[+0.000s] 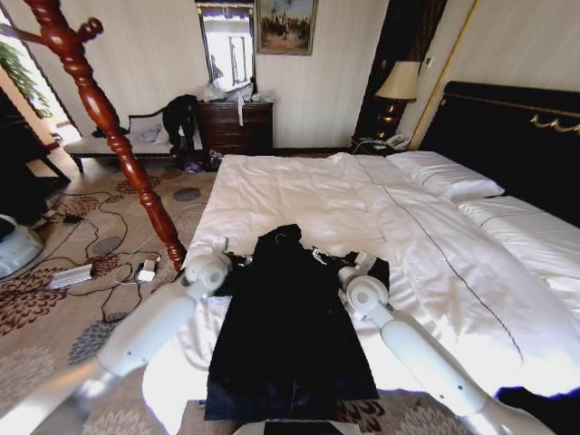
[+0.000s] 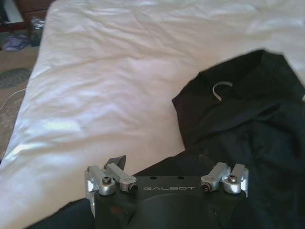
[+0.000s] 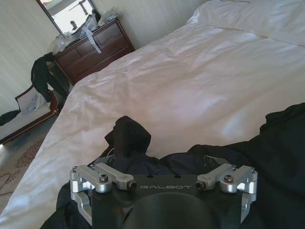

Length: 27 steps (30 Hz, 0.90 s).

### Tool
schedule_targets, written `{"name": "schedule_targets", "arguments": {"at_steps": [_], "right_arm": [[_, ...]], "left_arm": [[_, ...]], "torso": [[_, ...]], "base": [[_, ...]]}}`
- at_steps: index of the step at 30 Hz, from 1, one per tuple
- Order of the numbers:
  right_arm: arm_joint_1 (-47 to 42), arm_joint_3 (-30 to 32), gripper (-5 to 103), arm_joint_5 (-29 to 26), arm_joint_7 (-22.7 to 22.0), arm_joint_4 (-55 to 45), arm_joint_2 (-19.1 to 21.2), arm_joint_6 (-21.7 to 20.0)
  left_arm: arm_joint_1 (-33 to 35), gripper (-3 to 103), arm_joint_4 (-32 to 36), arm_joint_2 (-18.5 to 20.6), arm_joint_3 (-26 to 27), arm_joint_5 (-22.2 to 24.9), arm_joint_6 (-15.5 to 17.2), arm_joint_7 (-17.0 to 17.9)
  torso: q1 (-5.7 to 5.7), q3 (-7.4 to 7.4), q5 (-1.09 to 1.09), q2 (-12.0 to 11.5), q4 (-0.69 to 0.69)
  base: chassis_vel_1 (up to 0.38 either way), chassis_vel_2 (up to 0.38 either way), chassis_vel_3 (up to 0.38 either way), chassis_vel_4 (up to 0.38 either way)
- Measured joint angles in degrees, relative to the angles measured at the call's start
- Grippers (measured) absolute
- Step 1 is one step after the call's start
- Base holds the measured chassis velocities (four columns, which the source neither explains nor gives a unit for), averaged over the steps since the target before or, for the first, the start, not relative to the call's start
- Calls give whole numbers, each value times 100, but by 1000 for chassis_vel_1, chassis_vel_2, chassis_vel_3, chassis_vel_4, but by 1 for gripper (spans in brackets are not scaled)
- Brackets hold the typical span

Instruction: Pick up the clothes from the bed and hang them on the clothes hanger.

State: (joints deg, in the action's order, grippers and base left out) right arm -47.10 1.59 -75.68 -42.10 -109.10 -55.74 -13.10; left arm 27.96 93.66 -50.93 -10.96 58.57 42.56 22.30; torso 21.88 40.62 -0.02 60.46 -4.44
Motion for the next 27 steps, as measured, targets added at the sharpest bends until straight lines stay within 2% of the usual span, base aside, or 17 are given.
{"name": "schedule_targets", "arguments": {"at_steps": [1,2,4,5,7,8,12,13,16,18,22,27], "right_arm": [[0,11,100,-1,-10,-12,-9,0],[0,11,100,-1,-10,-12,-9,0],[-1,34,100,-3,-39,-36,-17,-3],[-10,56,100,-4,-70,-58,-17,-13],[-29,94,100,-5,-101,-86,-16,-28],[-29,94,100,-5,-101,-86,-16,-28],[-76,188,100,-7,-146,-108,-28,-54],[-76,188,100,-7,-146,-108,-28,-54],[-144,273,100,4,-159,-109,-65,-66],[-167,295,100,11,-160,-110,-77,-69],[-255,375,100,30,-164,-106,-91,-79],[-286,424,100,40,-164,-79,-96,-88]], "left_arm": [[-110,95,-147,-15,-85,-112,0,-214],[-110,95,-147,-15,-85,-112,0,-214],[-333,98,-393,-82,-255,-252,0,-614],[-559,100,-573,-165,-449,-300,-1,-986],[-784,100,-687,-218,-682,-323,-7,-1297],[-784,100,-687,-218,-682,-323,-7,-1297],[-1292,100,-988,-280,-1418,-644,-15,-2017],[-1292,100,-988,-280,-1418,-644,-15,-2017],[-1552,100,-1432,-475,-1796,-917,-21,-2361],[-1610,100,-1574,-545,-1887,-958,-23,-2439],[-1798,100,-2203,-783,-2159,-1296,-31,-2715],[-1826,100,-2576,-926,-2227,-1484,-36,-2821]], "torso": [[0,0,0,0,-1],[0,0,0,0,-1],[0,0,1,0,-3],[0,0,1,0,-5],[0,0,2,0,-5],[0,0,2,0,-5],[0,0,3,0,-2],[0,0,3,0,-2],[0,0,3,0,-2],[0,0,2,0,-3],[0,0,3,0,-2],[0,0,2,0,-3]], "base": [[0,0,0,0],[0,0,0,0],[0,0,0,0],[0,0,0,0],[0,0,0,0],[0,0,0,0],[0,0,0,0],[0,0,0,0],[0,0,0,0],[0,0,0,0],[0,0,0,0],[0,0,0,0]]}}
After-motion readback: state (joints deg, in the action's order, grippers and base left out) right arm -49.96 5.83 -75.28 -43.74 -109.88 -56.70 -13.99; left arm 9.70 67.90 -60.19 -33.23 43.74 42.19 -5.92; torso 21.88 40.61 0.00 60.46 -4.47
